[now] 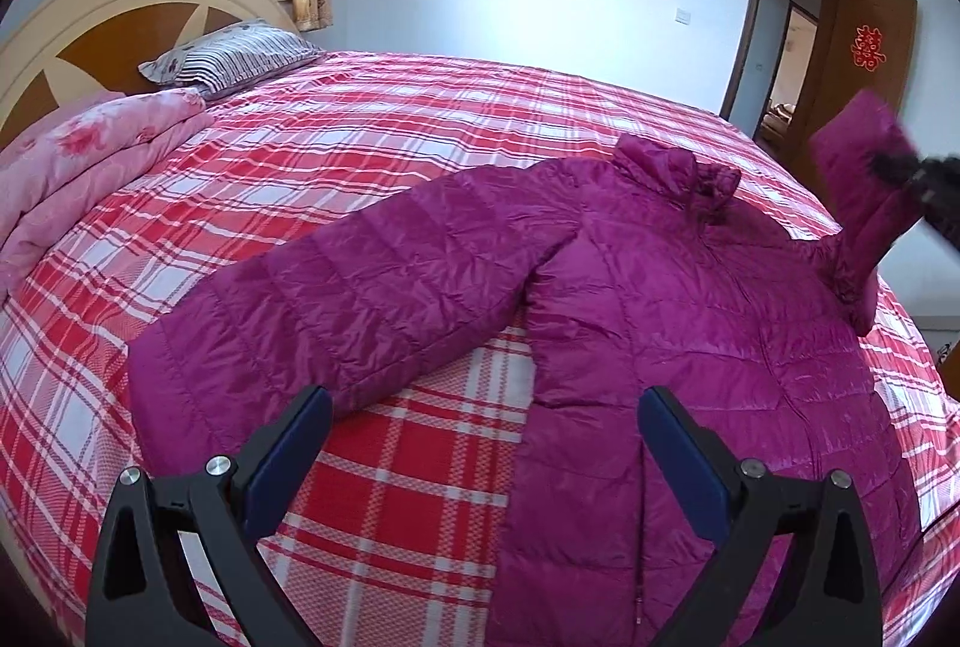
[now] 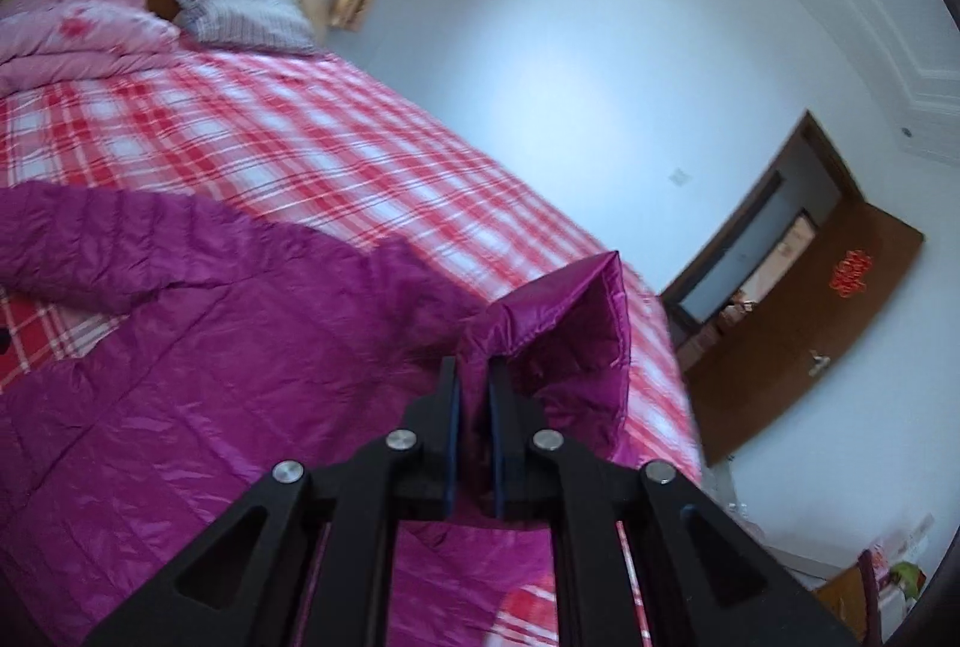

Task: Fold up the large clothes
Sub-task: 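Fold the held sleeve across the jacket body and release with the right gripper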

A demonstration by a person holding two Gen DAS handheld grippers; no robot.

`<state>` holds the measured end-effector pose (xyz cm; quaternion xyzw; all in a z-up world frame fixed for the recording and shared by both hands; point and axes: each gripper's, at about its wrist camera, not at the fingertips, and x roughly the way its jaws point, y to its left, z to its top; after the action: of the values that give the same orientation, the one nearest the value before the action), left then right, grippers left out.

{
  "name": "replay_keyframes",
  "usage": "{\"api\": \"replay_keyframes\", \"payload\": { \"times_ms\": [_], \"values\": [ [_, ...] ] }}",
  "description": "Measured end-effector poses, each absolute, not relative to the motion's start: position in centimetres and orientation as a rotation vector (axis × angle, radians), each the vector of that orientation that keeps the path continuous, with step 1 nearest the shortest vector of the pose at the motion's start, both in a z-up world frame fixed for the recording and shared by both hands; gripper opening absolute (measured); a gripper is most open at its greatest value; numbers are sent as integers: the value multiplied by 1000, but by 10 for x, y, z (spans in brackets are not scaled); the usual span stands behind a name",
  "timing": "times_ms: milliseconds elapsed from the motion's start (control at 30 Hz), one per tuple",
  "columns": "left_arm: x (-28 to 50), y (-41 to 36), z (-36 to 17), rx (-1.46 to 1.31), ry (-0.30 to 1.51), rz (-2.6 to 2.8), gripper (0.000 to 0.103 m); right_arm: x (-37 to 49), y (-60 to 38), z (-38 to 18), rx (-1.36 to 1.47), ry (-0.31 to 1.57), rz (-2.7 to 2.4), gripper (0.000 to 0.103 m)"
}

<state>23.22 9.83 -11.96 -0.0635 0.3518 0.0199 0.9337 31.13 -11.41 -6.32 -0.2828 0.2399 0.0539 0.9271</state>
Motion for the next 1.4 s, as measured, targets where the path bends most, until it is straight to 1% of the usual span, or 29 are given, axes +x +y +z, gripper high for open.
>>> {"api": "replay_keyframes", "payload": {
  "times_ms": [133,233,267,300,333,367,400,533,633,767,900,933,967,1033,1067,1267,1400],
  "values": [
    [236,102,-121,-96,733,70,102,321,-83,-103,-604,532,191,11],
    [240,105,-121,-76,739,88,102,338,-74,-131,-505,595,259,13],
    [242,105,-121,-66,741,93,102,344,-73,-139,-463,625,282,20],
    [244,104,-121,-53,744,97,102,349,-72,-148,-419,664,310,28],
    [246,103,-120,-43,744,100,102,350,-72,-154,-387,687,328,57],
    [248,102,-120,-32,743,101,102,346,-72,-156,-360,680,334,75],
    [252,100,-118,-12,741,103,102,337,-75,-155,-341,654,347,77],
    [267,82,-105,52,708,88,102,310,-98,-150,-339,630,340,77],
    [279,60,-93,87,668,61,102,300,-143,-140,-281,624,277,77],
    [301,17,-87,130,650,-9,102,309,-216,-130,-124,640,99,77],
    [319,-23,-79,148,623,-57,102,319,-283,-124,102,640,-26,76],
    [323,-31,-79,156,618,-61,102,321,-292,-124,129,639,-39,74],
    [328,-39,-81,166,615,-62,102,326,-300,-125,136,637,-60,68],
    [338,-52,-90,178,625,-65,102,336,-306,-126,143,644,-91,59],
    [346,-59,-98,194,633,-51,102,343,-308,-127,155,652,-94,58],
    [383,-71,-146,256,657,66,102,379,-304,-139,182,636,-40,58],
    [399,-64,-172,252,742,91,102,406,-297,-164,165,700,-20,58]
  ]
}}
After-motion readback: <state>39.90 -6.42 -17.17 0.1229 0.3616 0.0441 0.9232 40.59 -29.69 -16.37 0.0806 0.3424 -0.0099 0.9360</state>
